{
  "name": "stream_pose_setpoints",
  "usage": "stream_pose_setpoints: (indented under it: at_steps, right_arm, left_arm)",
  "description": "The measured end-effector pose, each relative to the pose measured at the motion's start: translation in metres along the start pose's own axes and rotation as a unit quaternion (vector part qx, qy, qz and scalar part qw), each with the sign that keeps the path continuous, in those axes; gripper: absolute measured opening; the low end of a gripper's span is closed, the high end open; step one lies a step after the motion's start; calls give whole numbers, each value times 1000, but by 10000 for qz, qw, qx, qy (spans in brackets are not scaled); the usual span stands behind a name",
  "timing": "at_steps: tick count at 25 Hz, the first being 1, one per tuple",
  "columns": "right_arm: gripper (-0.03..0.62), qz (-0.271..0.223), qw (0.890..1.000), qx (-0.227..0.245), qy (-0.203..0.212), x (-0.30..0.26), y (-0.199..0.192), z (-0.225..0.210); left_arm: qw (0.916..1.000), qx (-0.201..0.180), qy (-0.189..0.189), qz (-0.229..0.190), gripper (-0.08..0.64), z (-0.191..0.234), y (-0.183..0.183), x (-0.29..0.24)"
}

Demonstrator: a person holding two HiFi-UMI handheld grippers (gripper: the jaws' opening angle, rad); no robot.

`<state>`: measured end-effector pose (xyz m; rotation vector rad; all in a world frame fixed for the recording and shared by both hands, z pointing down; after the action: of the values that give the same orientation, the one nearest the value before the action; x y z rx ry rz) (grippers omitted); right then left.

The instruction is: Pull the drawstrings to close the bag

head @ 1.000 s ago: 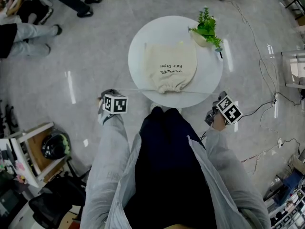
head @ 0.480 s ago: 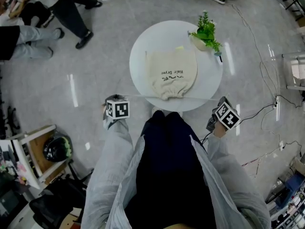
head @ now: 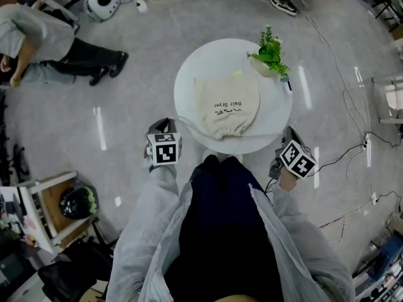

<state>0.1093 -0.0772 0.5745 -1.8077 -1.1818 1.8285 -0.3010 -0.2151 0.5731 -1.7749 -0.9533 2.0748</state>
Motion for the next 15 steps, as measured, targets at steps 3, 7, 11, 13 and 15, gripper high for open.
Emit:
stream_pose_setpoints:
  at_steps: [3, 7, 11, 13, 15]
  right_arm:
    - [14, -254, 9984, 180, 479, 4, 18, 27]
    - [14, -401, 9912, 508, 1156, 5, 32, 65]
    - [14, -388, 9823, 786, 1657, -1, 36, 97]
    - [14, -367, 9788, 921, 1793, -6, 36, 109]
    - [14, -322, 9762, 1062, 1865, -12, 34, 118]
  left_arm:
    - [9985, 107, -497, -188, 29, -26, 14, 5]
    - [9904, 511, -1241, -322, 31, -60, 28, 7]
    - [9813, 711, -1755, -341, 31, -90, 34, 6]
    - [9776, 782, -1928, -328, 31, -102, 34, 5]
    - [9741, 855, -2072, -299, 31, -112, 34, 2]
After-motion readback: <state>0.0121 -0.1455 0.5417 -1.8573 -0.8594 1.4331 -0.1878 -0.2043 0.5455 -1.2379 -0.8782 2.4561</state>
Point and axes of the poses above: the fingertips, and each gripper's own axes: x backward along the fingers, z to its left, y out of its top, the point moved 4 cm from there along x, backward along the fingers, and after that the axes turned 12 degrees about x, right-handed, at the moved point
